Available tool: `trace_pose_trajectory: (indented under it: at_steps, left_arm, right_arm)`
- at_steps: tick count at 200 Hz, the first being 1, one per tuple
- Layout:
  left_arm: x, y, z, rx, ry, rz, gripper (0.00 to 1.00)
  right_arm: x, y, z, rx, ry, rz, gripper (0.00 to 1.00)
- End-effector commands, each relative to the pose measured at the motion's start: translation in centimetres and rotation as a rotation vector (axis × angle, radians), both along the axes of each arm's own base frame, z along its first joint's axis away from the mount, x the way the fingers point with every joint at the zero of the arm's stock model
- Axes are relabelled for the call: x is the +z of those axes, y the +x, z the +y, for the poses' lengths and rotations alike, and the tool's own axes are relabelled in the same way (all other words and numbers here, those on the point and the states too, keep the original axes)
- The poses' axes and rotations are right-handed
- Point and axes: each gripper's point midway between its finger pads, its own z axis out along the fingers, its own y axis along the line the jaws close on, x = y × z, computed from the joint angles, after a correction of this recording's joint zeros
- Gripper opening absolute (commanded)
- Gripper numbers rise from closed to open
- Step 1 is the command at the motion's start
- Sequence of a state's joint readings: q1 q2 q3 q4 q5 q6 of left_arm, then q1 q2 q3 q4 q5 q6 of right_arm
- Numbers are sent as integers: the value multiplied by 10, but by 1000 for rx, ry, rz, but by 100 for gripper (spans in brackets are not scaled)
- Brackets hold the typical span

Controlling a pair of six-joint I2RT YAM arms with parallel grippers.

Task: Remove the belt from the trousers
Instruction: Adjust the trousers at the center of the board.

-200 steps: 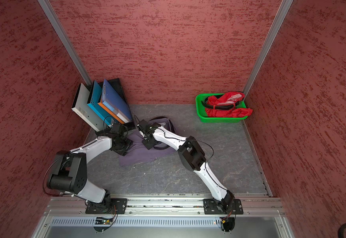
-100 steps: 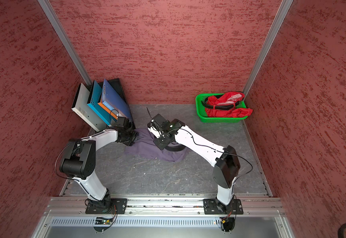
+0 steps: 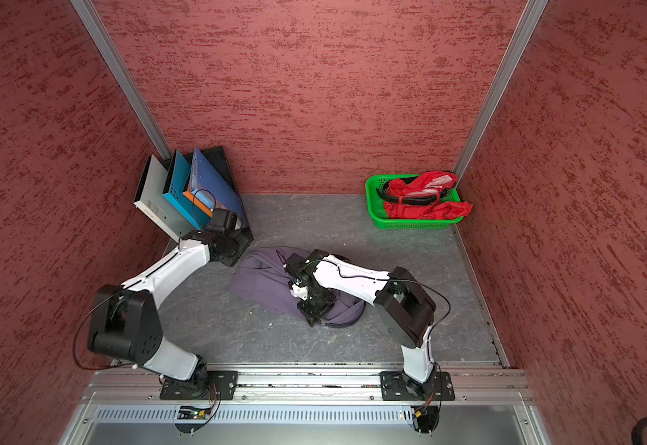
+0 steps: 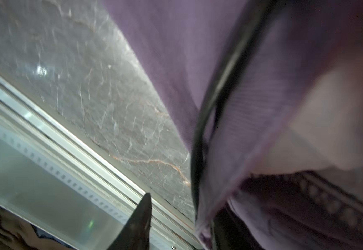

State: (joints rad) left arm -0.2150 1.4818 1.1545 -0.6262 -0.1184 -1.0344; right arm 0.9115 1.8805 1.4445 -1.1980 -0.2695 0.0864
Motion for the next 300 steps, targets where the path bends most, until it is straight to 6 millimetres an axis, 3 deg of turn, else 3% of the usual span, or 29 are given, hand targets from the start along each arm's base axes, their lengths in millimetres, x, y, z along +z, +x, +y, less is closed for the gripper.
trace_pose_trajectory:
  at_steps: [1,12,28,45,62,81,107,150,181,204,239,267,300]
  left_arm:
    - [79,4,-20,-132,101,-214,60]
    - [108,7,-51,-249,98,-287,56]
    - [124,14,-105,-442,17,-304,38]
    - [117,17,-161,-617,-70,-236,19]
    - [100,9,-202,-727,-67,-127,0]
    - [87,-1,-246,-839,-70,-29,0]
    - [59,-8,-294,-926,-226,68,0]
    - [27,-30,-336,-953,-385,250,0]
    - [-31,-43,-351,-905,-464,421,0]
    - [-73,-41,-351,-847,-468,509,0]
    - [-100,-27,-341,-793,-377,541,0]
    - [-107,0,-305,-705,-181,499,0]
    - [-99,29,-240,-515,75,420,0]
  right_arm:
    - [60,8,3,-146,127,-36,49]
    - [87,25,-8,-258,181,-85,47]
    - [109,50,-46,-473,178,-137,37]
    - [103,55,-87,-672,118,-119,16]
    - [78,43,-114,-785,19,-84,2]
    - [59,23,-128,-871,-19,-53,0]
    - [23,-1,-131,-945,-47,41,0]
    - [-15,-14,-152,-1118,-96,9,0]
    - [-38,-9,-152,-1181,-80,10,0]
    - [-47,9,-142,-1196,-34,-1,0]
    - [-49,46,-129,-1212,53,-29,0]
    - [-59,75,-120,-1223,91,-26,0]
    - [-58,119,-104,-1188,165,-68,0]
